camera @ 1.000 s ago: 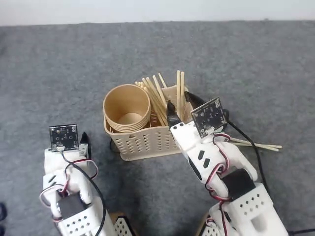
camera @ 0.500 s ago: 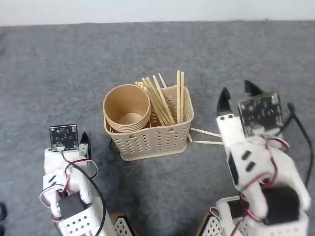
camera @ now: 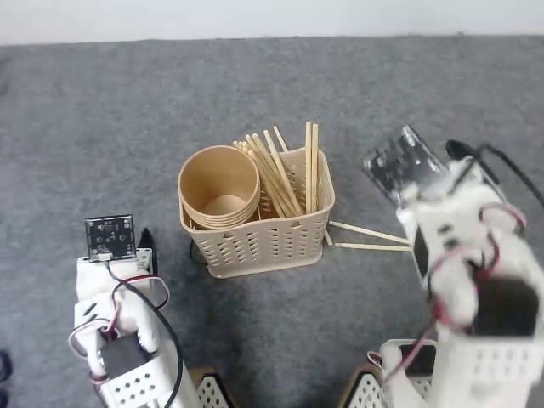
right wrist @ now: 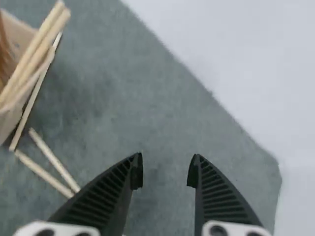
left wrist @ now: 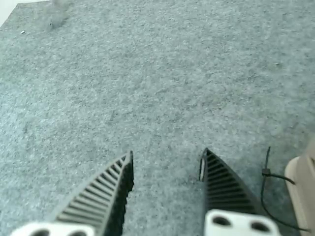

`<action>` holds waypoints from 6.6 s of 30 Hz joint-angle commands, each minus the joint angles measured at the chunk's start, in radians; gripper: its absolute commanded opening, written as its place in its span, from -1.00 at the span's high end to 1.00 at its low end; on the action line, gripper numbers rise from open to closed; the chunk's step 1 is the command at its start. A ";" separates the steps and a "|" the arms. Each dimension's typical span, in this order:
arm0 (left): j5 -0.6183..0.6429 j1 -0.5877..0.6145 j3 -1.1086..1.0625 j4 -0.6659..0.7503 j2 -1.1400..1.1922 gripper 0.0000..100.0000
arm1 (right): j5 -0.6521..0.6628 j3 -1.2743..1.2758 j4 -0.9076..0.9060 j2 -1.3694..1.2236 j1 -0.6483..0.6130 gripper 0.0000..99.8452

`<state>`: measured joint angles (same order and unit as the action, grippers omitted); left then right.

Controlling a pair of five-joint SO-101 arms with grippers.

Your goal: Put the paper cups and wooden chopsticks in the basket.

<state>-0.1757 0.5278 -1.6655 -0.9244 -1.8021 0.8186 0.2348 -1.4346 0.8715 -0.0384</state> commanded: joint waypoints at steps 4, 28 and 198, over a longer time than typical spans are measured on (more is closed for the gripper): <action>-0.003 -0.009 0.005 0.026 -0.017 0.59 | 0.124 -0.178 -0.163 -0.245 -0.018 0.68; -0.003 -0.009 0.005 0.026 -0.017 0.59 | 0.388 -0.089 -0.101 -0.928 0.024 0.75; -0.080 -0.358 1.690 -0.801 1.866 0.69 | 0.057 0.592 0.298 0.035 0.120 0.76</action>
<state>-0.2447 0.1703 0.0913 -1.7269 0.0529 0.8830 0.8301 -1.1554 0.8853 0.0752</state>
